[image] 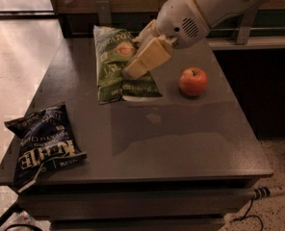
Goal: Move green jalapeno chip bag near blue chip bag
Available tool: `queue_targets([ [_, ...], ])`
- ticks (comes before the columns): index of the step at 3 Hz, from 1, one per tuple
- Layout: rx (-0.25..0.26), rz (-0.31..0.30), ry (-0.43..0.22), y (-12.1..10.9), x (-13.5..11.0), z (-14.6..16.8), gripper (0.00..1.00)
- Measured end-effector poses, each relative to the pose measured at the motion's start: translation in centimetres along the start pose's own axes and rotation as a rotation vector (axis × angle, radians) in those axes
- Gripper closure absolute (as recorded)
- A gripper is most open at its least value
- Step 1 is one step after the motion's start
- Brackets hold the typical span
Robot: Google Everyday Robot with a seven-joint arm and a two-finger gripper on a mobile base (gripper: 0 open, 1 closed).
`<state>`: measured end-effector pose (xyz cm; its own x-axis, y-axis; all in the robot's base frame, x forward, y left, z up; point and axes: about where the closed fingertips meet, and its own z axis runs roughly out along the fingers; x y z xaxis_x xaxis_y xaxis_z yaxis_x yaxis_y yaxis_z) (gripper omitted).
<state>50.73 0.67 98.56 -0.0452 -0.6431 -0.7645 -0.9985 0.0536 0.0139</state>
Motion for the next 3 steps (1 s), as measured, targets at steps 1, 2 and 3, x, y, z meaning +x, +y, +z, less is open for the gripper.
queue_targets([
  [1, -0.002, -0.002, 0.000, 0.06, -0.12, 0.14, 0.13],
  [2, -0.003, -0.004, 0.000, 0.11, -0.23, 0.27, 0.00],
  [3, -0.004, -0.004, 0.000, 0.11, -0.23, 0.28, 0.00],
])
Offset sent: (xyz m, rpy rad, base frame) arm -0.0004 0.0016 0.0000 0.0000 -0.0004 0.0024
